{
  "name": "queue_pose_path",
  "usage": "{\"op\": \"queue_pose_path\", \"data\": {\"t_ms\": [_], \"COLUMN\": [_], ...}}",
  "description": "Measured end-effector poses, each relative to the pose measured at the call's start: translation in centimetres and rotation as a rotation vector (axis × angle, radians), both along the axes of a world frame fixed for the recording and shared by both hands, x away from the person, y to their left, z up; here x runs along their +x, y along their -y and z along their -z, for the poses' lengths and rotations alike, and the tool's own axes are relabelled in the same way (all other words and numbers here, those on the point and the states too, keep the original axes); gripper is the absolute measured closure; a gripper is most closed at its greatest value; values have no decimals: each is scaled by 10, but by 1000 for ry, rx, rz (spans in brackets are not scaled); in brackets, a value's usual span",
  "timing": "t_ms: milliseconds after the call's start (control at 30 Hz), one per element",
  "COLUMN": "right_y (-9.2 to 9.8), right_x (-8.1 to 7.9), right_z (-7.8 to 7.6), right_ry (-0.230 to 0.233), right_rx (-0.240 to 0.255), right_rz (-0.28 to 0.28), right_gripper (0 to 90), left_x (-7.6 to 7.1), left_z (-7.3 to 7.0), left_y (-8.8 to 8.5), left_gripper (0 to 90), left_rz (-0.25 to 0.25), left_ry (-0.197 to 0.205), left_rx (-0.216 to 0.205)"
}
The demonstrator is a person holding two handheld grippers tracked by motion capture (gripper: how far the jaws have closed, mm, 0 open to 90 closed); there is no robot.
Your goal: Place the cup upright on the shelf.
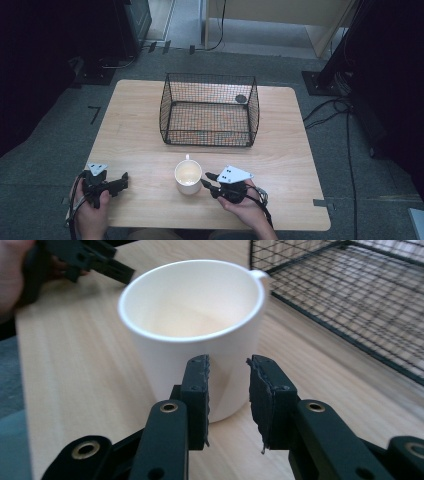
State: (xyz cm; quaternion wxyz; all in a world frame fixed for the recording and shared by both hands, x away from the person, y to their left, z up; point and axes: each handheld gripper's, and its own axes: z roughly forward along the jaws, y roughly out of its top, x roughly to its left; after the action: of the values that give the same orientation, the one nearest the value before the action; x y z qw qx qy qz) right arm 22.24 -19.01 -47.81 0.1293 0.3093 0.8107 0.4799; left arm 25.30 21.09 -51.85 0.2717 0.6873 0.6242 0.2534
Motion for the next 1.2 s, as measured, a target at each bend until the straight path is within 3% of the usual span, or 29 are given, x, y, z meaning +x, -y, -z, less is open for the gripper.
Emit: {"op": "queue_pose_path", "data": {"t_ms": [67,300,367,467,667,700,767,900,1033,1067,1200], "right_y": [-10,-39,-56,-59,-18,-15,-18,-34,-47,-49,-57], "right_x": [-5,-4,-7,-6,23,28,38,60,72,74,84], "right_z": [2,6,7,4,-10,-12,-13,-2,8,9,12], "right_ry": [-1,-6,-7,11,18,29,52,65,47,43,47], "right_rx": [4,15,22,35,156,152,98,5,-3,16,23], "right_rz": [-45,-89,-141,-186,-45,-28,-1,40,23,19,35], "right_gripper": [692,690,672,658,674,674,668,656,650,656,662], "left_x": [0,0,0,0,0,0,0,0,0,0,0], "left_z": [0,0,0,0,0,0,0,0,0,0,0], "left_y": [0,0,0,0,0,0,0,0,0,0,0], "left_gripper": [19,19,19,19,19,19,19,19,19,19,19], "left_rz": [0,0,0,0,0,0,0,0,0,0,0], "left_ry": [0,0,0,0,0,0,0,0,0,0,0], "left_rx": [0,0,0,0,0,0,0,0,0,0,0]}}
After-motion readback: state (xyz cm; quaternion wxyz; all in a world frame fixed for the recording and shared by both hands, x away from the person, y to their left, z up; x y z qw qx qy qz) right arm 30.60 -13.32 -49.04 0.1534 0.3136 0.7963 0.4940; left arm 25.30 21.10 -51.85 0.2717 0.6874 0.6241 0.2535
